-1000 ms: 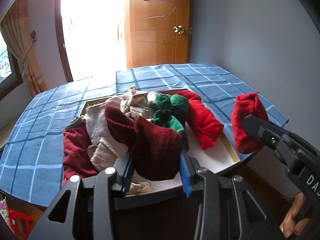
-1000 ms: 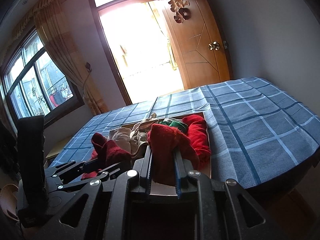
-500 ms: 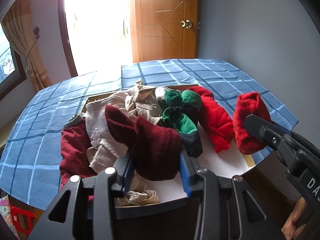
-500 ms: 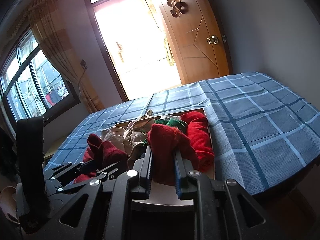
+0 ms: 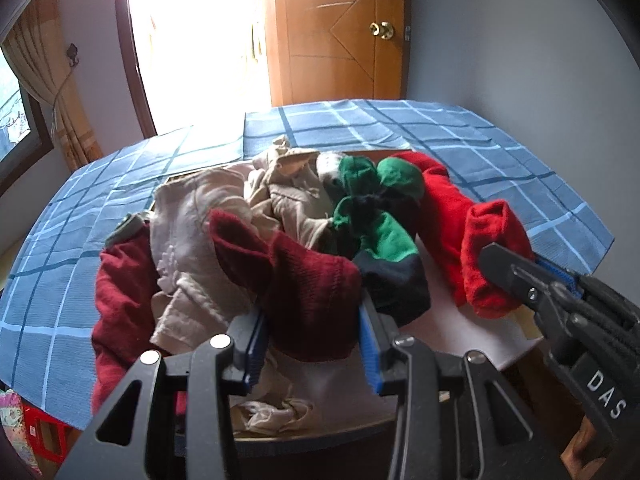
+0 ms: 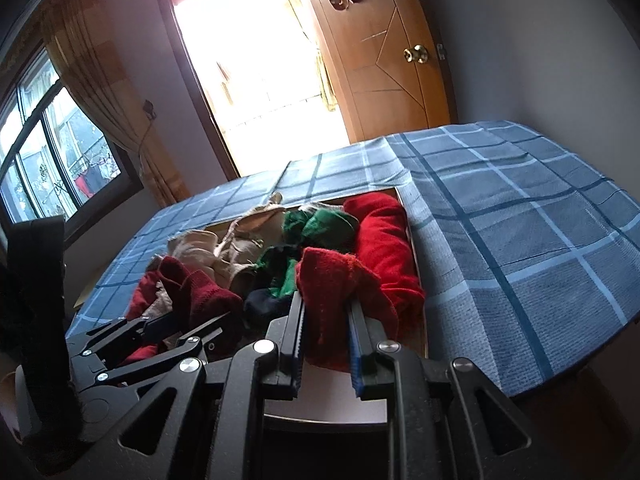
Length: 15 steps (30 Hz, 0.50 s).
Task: Take underwear out of drawer
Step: 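Carry both socks over the tray and lower them onto the clothes, then open both grippers, releasing the socks into the tray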
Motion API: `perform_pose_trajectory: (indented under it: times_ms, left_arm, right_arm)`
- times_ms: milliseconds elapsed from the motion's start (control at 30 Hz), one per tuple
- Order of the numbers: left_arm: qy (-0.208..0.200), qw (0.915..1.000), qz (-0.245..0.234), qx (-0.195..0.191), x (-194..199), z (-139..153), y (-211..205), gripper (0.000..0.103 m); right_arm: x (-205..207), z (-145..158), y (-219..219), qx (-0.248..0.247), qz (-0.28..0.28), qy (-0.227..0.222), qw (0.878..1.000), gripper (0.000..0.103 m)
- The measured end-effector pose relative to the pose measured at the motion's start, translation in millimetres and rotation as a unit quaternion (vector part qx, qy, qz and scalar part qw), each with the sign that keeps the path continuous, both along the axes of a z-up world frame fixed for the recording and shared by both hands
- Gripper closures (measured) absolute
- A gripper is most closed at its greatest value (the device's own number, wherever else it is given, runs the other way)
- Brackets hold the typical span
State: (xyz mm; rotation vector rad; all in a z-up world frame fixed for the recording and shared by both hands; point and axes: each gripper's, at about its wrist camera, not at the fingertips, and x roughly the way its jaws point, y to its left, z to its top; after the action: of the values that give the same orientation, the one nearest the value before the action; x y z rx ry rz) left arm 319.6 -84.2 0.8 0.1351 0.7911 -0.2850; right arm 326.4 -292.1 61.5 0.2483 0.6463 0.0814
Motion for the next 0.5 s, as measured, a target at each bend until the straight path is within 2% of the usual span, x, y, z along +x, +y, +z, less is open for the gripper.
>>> perform_pose_trajectory:
  times_ms: [233, 500]
  left_arm:
    - [0.009, 0.9999, 0.008, 0.009, 9.0, -12.5, -0.4, 0.064]
    - [0.004, 0.9998, 0.013, 0.017, 17.2, -18.8, -5.9, 0.063]
  right_arm:
    - [12.5, -8.8, 9.9, -0.006, 0.009, 0.012, 1.0, 0.083]
    - [32.1, -27.0, 11.8, 0.039, 0.014, 0.044, 0.998, 0.082]
